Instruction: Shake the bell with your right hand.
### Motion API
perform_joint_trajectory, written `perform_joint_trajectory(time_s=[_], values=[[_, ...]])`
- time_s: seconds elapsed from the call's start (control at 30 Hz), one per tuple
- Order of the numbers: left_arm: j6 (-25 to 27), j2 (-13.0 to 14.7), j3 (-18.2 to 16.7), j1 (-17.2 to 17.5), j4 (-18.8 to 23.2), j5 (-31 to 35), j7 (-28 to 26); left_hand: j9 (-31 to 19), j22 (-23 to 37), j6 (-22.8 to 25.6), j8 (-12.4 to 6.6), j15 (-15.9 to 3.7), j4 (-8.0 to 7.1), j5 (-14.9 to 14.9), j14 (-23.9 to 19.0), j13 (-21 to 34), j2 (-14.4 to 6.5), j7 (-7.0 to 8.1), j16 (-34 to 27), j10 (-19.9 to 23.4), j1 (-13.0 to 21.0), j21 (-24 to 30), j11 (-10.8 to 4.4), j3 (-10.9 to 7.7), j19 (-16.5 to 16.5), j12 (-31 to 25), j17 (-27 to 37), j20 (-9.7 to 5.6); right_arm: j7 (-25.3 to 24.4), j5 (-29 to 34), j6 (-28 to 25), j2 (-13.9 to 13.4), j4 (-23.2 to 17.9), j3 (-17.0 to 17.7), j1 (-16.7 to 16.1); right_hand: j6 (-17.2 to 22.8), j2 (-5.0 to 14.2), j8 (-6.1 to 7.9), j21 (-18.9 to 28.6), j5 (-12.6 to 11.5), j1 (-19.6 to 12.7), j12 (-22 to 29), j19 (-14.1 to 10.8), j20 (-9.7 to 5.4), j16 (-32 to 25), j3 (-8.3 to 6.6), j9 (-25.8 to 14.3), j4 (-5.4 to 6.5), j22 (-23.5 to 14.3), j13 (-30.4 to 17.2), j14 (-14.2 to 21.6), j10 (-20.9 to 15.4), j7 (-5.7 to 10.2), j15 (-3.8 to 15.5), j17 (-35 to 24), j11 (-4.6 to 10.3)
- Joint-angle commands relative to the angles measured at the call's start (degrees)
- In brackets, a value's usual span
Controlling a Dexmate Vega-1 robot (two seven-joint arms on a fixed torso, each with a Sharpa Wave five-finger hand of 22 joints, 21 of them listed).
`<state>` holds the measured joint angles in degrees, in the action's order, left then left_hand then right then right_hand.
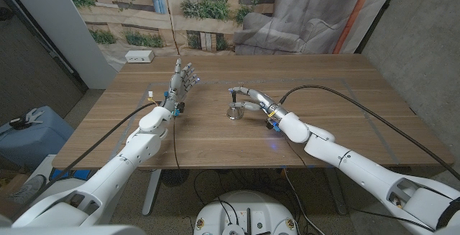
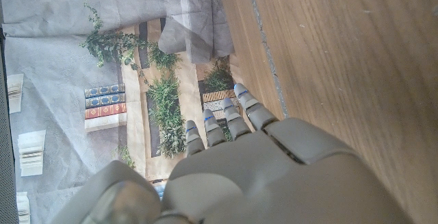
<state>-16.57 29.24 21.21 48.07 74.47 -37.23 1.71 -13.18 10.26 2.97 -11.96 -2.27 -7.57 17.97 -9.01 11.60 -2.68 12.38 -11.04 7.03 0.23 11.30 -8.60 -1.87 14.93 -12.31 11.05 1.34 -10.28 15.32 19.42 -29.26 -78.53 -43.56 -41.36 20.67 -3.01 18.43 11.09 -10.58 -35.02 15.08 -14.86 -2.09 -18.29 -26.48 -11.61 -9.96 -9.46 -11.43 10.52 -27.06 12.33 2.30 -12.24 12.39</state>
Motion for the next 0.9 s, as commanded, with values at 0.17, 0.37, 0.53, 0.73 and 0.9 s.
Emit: perform_joint_trajectory(time_s=[0.17, 0.37, 0.53, 0.73, 0.9], values=[[-0.01, -0.02, 0.01, 0.01, -0.01, 0.01, 0.0, -0.25, 0.32, 0.01, -0.34, -5.54, -0.42, 0.37, -0.42, 0.28, -0.5, 0.35, -0.35, 0.15, -0.05, 0.38, -0.29, -0.05, 0.42, -0.31, 0.27, -0.15, -6.46, 2.3, 1.56, 2.03, 3.01, -0.54, -0.09, 5.63, 0.5, 1.7, 0.1, 0.36, -3.96, -0.14, -2.34, -0.75, -1.12, 0.47, -0.69, 0.31, -0.22, -0.31, 3.61, -6.39, 0.08, 8.32, -0.1, 0.25], [-0.01, -0.03, 0.01, 0.0, -0.02, 0.02, 0.0, -0.25, 0.32, 0.0, -0.33, -5.55, -0.41, 0.37, -0.4, 0.28, -0.5, 0.35, -0.34, 0.14, -0.05, 0.38, -0.35, -0.05, 0.4, -0.31, 0.27, -0.14, -7.74, 2.57, 1.06, 2.31, 3.07, -0.5, -0.33, 8.08, 1.28, 2.3, 0.01, 0.42, -5.58, -0.24, -3.22, -1.42, -2.14, 1.26, -0.87, 0.48, -0.22, -0.4, 6.25, -10.67, 0.09, 8.49, -0.39, 0.32], [-0.02, -0.04, 0.02, -0.02, -0.06, 0.02, 0.01, -0.25, 0.32, 0.0, -0.33, -5.54, -0.41, 0.37, -0.38, 0.28, -0.5, 0.35, -0.33, 0.1, -0.05, 0.39, -0.33, -0.05, 0.43, -0.29, 0.27, -0.14, -8.68, 2.81, 0.96, 2.55, 3.42, -0.56, -0.29, 10.36, 1.86, 2.67, 0.01, 0.48, -6.39, -0.33, -3.94, -1.85, -2.81, 2.1, -0.92, 0.57, -0.23, -0.41, 7.58, -13.68, 0.09, 8.71, -0.68, 0.37], [-0.02, -0.05, 0.03, -0.03, -0.07, 0.03, 0.01, -0.25, 0.32, 0.01, -0.34, -5.55, -0.42, 0.36, -0.38, 0.28, -0.5, 0.35, -0.33, 0.16, -0.05, 0.38, -0.3, -0.05, 0.41, -0.32, 0.27, -0.19, -10.07, 3.09, 0.75, 3.05, 3.86, -0.63, -0.2, 14.04, 3.32, 3.22, 0.05, 0.47, -8.0, -0.57, -4.98, -2.74, -4.04, 3.09, -0.96, 0.57, -0.24, -0.46, 9.48, -17.34, -0.08, 8.95, -1.25, 0.42], [-0.03, -0.05, 0.03, -0.04, -0.07, 0.03, 0.01, -0.25, 0.32, 0.0, -0.33, -5.59, -0.42, 0.36, -0.38, 0.28, -0.5, 0.35, -0.33, 0.16, -0.06, 0.39, -0.34, -0.05, 0.44, -0.31, 0.27, -0.15, -10.94, 3.25, 1.08, 3.29, 4.37, -0.78, -0.09, 17.3, 4.03, 3.81, 0.05, 0.56, -9.08, -0.47, -5.58, -3.22, -5.1, 4.05, -1.01, 0.55, -0.23, -0.53, 10.91, -20.47, -0.06, 9.04, -1.68, 0.44]])
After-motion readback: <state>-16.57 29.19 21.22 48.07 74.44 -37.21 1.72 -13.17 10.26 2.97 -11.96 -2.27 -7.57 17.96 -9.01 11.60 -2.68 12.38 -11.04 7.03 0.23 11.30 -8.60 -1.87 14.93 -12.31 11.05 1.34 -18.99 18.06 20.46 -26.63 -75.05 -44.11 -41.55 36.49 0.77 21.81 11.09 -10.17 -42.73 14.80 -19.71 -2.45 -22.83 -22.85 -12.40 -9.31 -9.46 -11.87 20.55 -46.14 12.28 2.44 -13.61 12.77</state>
